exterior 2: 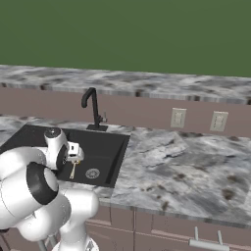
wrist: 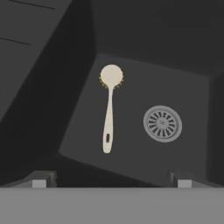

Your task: Pick up the dish brush and bar soap from the sink, and place them back in the cabinet, and close the cabinet doors.

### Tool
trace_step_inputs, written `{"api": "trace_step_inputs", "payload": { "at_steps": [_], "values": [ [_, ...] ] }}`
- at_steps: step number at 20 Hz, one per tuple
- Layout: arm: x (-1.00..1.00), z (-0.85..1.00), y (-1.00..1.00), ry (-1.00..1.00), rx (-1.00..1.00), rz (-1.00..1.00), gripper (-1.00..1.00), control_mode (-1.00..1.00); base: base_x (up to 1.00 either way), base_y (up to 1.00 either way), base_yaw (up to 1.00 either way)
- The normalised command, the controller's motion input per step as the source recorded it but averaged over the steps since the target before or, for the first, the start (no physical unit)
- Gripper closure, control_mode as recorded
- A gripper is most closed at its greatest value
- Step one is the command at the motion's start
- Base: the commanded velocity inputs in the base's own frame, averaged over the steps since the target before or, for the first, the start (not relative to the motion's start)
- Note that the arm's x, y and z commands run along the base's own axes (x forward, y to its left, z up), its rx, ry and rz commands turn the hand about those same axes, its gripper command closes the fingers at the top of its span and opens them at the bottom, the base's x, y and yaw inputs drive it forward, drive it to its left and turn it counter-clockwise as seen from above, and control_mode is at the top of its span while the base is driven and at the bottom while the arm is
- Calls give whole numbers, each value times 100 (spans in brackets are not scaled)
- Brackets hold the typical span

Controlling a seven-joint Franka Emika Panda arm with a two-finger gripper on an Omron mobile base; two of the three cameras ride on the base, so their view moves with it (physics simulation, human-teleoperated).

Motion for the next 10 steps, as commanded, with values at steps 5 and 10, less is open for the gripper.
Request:
{"api": "trace_step_inputs", "payload": {
  "at_steps": [5,10],
  "values": [
    [23,-21,5,0,0,0,-100,-100,0,0,0],
    [32,-19,7,0,0,0,-100,-100,0,0,0]
  ]
}}
